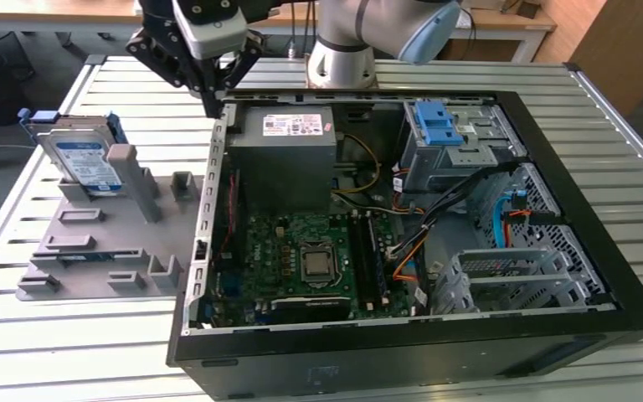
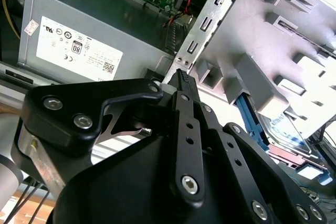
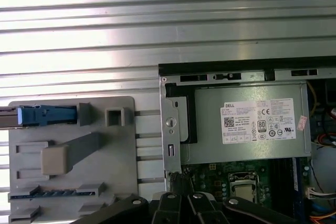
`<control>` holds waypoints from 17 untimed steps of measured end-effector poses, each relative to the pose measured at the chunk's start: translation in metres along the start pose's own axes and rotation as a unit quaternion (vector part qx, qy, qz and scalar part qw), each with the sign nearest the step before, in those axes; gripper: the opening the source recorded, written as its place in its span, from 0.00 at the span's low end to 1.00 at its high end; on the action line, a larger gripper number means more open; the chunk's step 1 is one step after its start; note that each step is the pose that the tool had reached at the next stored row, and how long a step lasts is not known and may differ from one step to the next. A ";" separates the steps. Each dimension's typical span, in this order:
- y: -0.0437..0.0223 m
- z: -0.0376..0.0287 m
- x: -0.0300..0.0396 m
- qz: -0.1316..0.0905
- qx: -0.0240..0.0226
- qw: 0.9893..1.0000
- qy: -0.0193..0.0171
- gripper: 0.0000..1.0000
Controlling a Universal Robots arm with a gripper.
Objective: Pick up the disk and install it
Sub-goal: 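Reach for the disk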
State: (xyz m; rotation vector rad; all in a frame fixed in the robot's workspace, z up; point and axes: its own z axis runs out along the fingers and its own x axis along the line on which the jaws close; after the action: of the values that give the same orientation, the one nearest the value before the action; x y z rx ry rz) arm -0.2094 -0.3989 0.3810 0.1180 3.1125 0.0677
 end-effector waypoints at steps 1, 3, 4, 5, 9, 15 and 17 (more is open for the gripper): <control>0.0000 0.0001 0.0003 0.000 0.000 1.000 0.000 0.11; -0.0001 0.0002 0.0009 0.000 0.000 1.000 0.000 0.11; -0.0001 0.0003 0.0012 0.000 0.000 1.000 0.000 0.11; -0.0001 0.0004 0.0015 0.000 0.000 1.000 0.000 0.11; -0.0002 0.0006 0.0027 0.000 0.000 1.000 0.000 0.11; -0.0004 0.0010 0.0047 0.000 0.000 1.000 0.000 0.11; -0.0005 0.0011 0.0059 0.000 0.000 1.000 0.000 0.11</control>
State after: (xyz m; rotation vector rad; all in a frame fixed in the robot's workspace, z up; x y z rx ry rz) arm -0.2152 -0.3990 0.3797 0.1180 3.1125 0.0675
